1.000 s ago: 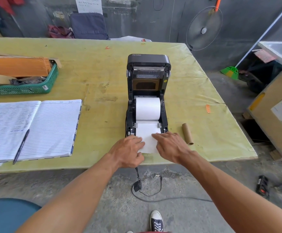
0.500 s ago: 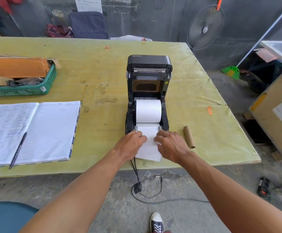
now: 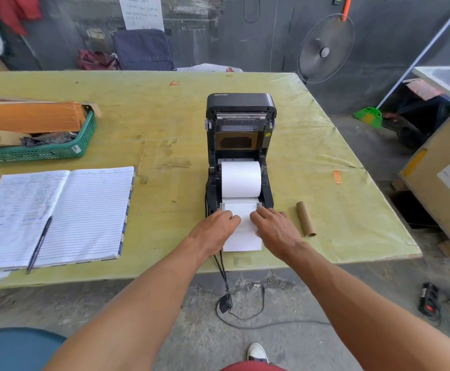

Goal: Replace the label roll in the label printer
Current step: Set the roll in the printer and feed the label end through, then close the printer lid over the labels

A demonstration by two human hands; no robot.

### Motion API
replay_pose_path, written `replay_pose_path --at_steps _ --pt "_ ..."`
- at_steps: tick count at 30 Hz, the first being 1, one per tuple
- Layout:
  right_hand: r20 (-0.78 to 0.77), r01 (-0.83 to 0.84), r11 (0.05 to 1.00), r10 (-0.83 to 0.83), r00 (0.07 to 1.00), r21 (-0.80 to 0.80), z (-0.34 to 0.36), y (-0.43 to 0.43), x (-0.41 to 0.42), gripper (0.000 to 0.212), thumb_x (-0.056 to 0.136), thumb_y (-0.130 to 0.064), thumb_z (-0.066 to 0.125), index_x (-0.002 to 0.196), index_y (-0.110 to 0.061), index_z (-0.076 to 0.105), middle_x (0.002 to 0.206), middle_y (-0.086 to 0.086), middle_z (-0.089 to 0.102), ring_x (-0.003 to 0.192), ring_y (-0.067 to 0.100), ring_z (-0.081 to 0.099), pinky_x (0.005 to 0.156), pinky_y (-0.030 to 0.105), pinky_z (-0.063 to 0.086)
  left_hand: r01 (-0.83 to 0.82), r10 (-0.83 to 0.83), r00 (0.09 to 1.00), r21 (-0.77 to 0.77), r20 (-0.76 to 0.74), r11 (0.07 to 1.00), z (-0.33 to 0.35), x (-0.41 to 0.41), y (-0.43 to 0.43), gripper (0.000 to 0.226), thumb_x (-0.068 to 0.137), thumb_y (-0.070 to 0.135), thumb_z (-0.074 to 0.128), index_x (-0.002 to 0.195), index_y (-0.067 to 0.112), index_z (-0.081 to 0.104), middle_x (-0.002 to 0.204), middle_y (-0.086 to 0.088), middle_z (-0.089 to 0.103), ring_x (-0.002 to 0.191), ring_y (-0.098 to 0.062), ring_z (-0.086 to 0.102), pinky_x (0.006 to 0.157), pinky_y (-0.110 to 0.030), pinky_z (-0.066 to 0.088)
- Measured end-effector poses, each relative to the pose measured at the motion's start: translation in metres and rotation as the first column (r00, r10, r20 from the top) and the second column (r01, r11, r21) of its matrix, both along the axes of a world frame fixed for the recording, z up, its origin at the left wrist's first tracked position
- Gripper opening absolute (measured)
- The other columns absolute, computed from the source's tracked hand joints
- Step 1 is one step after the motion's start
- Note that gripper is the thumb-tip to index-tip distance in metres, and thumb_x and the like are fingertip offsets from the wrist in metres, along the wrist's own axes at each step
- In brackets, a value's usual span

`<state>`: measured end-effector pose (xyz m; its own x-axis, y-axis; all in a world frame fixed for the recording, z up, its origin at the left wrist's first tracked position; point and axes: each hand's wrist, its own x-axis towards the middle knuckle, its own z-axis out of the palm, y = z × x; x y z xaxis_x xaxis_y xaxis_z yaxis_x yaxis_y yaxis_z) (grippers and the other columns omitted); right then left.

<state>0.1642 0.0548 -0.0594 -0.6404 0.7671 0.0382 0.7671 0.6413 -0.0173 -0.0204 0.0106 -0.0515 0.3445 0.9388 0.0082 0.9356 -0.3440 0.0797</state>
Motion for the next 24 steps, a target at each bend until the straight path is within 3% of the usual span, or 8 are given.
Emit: replay_pose_path --at_steps 8,13,16,19,24 --pt "0.017 0.025 0.998 -0.024 1.0 -0.065 0.016 -0.011 -0.001 0.026 0.093 -0.004 0.059 0.118 -0.007 0.054 0.117 0.011 0.059 0.103 0.031 0.055 0.084 0.042 0.047 0.038 -0.039 0.996 0.018 0.081 0.999 0.011 -0.012 -0.007 0.039 0.076 -0.022 0.044 0.103 0.003 0.058 0.092 -0.013 0.06 0.085 -0.028 0.056 0.068 -0.046 0.053" --pt "-0.025 0.065 0.997 -0.066 0.997 -0.047 0.03 -0.014 -0.004 0.023 0.094 -0.01 0.061 0.116 -0.007 0.055 0.116 0.011 0.06 0.104 0.032 0.056 0.077 0.04 0.045 -0.003 -0.012 0.99 0.102 0.142 0.995 0.032 -0.025 -0.003 0.034 0.082 -0.018 0.052 0.104 0.006 0.061 0.093 -0.011 0.062 0.076 -0.024 0.061 0.061 -0.04 0.056" --pt "-0.102 0.132 0.991 -0.134 0.986 -0.019 0.047 -0.007 -0.007 0.019 0.097 -0.021 0.06 0.113 -0.01 0.057 0.111 0.007 0.061 0.102 0.029 0.056 0.067 0.035 0.034 -0.072 0.045 0.98 0.132 0.194 0.989 0.055 -0.035 0.011 0.025 0.086 -0.015 0.054 0.1 0.005 0.062 0.09 -0.011 0.063 0.074 -0.024 0.063 0.063 -0.041 0.057" --pt "-0.215 0.2 0.978 -0.209 0.954 -0.065 0.073 0.013 -0.016 0.022 0.098 -0.024 0.056 0.111 -0.007 0.06 0.108 0.011 0.063 0.097 0.031 0.059 0.074 0.041 0.05 -0.157 0.11 0.964 0.187 0.242 0.97 0.084 -0.043 0.028 0.02 0.09 -0.012 0.051 0.095 0.005 0.062 0.086 -0.011 0.063 0.073 -0.026 0.063 0.063 -0.043 0.056" --pt "-0.431 0.349 0.927 -0.372 0.822 -0.135 0.121 0.059 -0.025 0.025 0.098 -0.026 0.053 0.106 -0.003 0.062 0.101 0.015 0.066 0.091 0.035 0.062 0.076 0.043 0.052 -0.33 0.215 0.907 0.292 0.362 0.898 0.129 -0.042 0.061 0.019 0.094 0.002 0.046 0.093 0.008 0.063 0.088 -0.009 0.066 0.074 -0.028 0.061 0.064 -0.043 0.055"
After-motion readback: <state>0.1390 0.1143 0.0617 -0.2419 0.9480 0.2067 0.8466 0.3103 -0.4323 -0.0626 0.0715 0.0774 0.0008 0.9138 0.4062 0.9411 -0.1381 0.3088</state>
